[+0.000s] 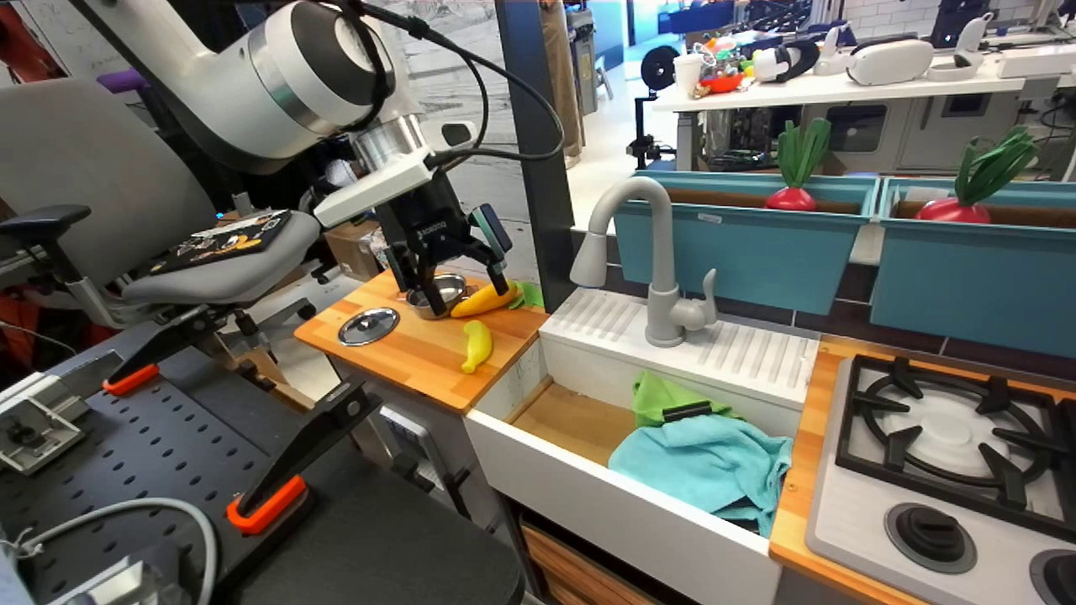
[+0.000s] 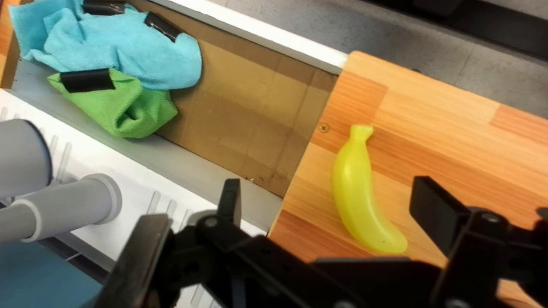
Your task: Uncover the pot and then put the carrot toy on it
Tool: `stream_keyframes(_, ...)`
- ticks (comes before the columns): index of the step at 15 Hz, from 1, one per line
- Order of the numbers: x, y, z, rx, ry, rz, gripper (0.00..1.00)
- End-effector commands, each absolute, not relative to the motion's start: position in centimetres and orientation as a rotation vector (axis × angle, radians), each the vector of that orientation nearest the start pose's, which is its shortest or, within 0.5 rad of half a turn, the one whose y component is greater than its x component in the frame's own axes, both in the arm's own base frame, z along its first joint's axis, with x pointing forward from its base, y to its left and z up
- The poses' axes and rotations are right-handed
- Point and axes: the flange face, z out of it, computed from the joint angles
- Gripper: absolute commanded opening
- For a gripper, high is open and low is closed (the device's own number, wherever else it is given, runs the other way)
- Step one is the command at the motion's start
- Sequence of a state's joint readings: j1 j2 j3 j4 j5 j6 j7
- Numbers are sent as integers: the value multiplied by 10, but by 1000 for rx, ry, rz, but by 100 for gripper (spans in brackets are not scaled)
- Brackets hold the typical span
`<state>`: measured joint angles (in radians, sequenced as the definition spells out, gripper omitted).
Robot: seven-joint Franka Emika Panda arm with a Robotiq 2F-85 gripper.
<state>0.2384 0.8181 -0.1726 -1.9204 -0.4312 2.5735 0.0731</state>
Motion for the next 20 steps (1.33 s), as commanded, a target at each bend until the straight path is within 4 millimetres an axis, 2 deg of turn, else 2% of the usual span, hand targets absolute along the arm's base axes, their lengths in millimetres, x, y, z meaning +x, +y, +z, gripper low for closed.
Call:
stream_keyframes(1,585,44,42,-3338,-468,107,100)
stream_keyframes(7,594,38,47,-3187,-47,-18,100)
stream_keyframes(14,617,35,55,-3008,370,-286,100)
stream_keyframes(20,627,26,43,-2977,524,-390,100)
